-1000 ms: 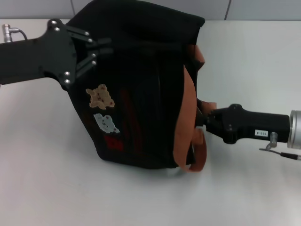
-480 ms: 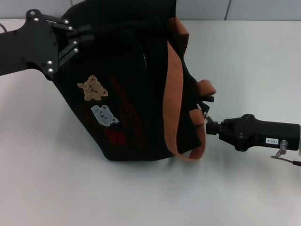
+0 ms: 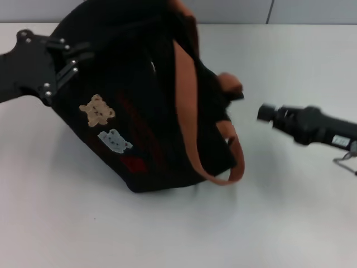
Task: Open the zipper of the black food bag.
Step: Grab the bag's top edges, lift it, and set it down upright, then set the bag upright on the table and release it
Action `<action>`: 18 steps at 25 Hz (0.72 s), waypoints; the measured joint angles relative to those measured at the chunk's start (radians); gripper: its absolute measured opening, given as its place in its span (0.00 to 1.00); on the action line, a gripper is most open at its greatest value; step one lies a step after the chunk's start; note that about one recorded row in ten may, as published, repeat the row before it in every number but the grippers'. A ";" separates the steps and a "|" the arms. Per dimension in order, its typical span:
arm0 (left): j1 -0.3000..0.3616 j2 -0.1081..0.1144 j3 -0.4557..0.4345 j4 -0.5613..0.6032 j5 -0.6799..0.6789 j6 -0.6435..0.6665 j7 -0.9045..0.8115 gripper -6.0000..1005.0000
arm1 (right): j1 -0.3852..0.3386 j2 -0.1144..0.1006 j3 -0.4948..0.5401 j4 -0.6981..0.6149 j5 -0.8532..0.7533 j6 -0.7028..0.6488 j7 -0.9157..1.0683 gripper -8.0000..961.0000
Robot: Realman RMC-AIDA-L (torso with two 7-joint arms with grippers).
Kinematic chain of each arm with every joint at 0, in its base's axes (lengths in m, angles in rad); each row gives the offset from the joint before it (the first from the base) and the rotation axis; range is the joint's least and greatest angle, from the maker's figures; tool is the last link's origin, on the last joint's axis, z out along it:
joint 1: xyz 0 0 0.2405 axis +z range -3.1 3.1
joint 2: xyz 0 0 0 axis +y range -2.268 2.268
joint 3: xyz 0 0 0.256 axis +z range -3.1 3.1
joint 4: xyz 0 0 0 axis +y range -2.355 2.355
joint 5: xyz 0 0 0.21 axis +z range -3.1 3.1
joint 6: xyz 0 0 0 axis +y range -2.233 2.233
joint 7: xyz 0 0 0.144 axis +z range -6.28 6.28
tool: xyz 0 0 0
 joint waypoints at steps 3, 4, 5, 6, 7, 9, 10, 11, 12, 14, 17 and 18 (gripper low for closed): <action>0.028 -0.007 -0.059 -0.092 0.000 -0.062 -0.001 0.08 | -0.029 0.004 0.014 0.001 0.095 -0.021 -0.035 0.09; 0.036 -0.009 -0.078 -0.123 0.000 -0.086 0.000 0.08 | -0.041 0.005 0.018 0.002 0.129 -0.023 -0.047 0.13; 0.044 -0.012 -0.104 -0.166 0.001 -0.113 0.007 0.08 | -0.051 0.006 0.020 0.004 0.158 -0.023 -0.053 0.17; 0.050 -0.014 -0.130 -0.206 0.001 -0.135 0.018 0.08 | -0.059 0.006 0.022 0.005 0.179 -0.024 -0.057 0.21; 0.058 -0.018 -0.160 -0.255 0.001 -0.155 0.037 0.08 | -0.067 0.007 0.022 0.005 0.197 -0.024 -0.060 0.24; 0.071 -0.030 -0.210 -0.338 0.001 -0.173 0.088 0.08 | -0.077 0.007 0.022 0.006 0.215 -0.026 -0.065 0.31; 0.077 -0.037 -0.231 -0.382 0.001 -0.176 0.131 0.08 | -0.078 0.007 0.022 0.006 0.217 -0.026 -0.065 0.35; 0.078 -0.041 -0.247 -0.428 0.001 -0.177 0.163 0.08 | -0.080 0.006 0.023 0.007 0.218 -0.026 -0.065 0.39; 0.074 -0.043 -0.262 -0.487 0.000 -0.180 0.204 0.08 | -0.080 0.006 0.023 0.007 0.219 -0.026 -0.065 0.42; 0.058 -0.044 -0.290 -0.607 -0.013 -0.198 0.279 0.08 | -0.080 0.006 0.024 0.007 0.220 -0.025 -0.065 0.52; 0.031 -0.047 -0.326 -0.725 -0.033 -0.234 0.362 0.08 | -0.080 0.007 0.025 0.008 0.223 -0.028 -0.065 0.65; -0.006 -0.049 -0.368 -0.840 -0.045 -0.282 0.445 0.08 | -0.079 0.008 0.026 0.008 0.224 -0.029 -0.065 0.66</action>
